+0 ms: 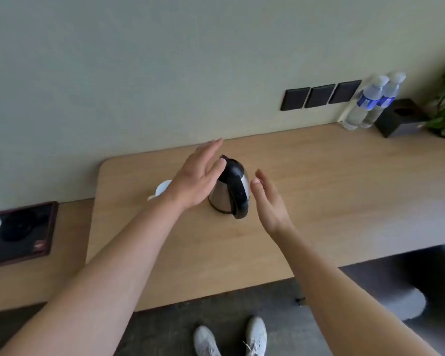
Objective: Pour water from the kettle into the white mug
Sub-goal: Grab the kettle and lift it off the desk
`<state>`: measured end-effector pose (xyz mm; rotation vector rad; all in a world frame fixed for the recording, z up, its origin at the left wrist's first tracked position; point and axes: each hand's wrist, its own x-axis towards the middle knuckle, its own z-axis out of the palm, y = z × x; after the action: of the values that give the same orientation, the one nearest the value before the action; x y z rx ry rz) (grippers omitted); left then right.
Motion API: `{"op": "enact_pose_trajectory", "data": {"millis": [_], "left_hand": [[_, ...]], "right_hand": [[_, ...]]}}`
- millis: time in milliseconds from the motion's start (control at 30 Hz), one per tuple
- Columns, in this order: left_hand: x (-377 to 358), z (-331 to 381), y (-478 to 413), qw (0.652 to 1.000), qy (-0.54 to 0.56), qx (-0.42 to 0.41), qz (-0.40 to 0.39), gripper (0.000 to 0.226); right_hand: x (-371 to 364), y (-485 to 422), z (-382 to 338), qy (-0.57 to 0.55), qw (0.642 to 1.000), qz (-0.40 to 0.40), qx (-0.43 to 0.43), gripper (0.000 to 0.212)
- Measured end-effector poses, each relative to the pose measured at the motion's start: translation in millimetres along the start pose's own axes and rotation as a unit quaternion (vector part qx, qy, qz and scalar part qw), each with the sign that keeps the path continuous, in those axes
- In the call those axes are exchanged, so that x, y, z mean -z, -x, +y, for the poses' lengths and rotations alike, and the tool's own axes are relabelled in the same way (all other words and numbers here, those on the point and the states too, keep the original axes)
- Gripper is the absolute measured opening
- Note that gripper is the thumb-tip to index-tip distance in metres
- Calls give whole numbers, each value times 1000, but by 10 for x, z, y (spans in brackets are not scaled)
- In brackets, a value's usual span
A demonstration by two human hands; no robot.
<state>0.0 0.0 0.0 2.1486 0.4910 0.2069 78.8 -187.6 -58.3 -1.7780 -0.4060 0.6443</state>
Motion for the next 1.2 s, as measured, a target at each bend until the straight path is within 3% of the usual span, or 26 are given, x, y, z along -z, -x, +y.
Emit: {"op": "enact_pose_trajectory", "data": {"millis": [100, 200, 333, 500, 967, 1200], "left_hand": [[-174, -223, -222, 995, -98, -4, -33, 55], [-332, -388, -383, 988, -141, 3, -66, 53], [-439, -527, -559, 983, -164, -10, -83, 50], [-501, -633, -595, 976, -196, -30, -87, 55], [-539, -624, -571, 974, -212, -42, -69, 63], [-483, -439, -275, 979, -195, -57, -5, 70]], "right_hand": [[-123, -135, 268, 27, 998, 24, -52, 78], [-235, -251, 483, 35, 996, 29, -72, 44], [-430, -402, 673, -8, 996, 28, -83, 68], [-613, -472, 774, -79, 994, 55, -51, 74], [-559, -649, 706, -115, 981, 148, -53, 54], [-104, -677, 242, -41, 994, 98, -1, 53]]}}
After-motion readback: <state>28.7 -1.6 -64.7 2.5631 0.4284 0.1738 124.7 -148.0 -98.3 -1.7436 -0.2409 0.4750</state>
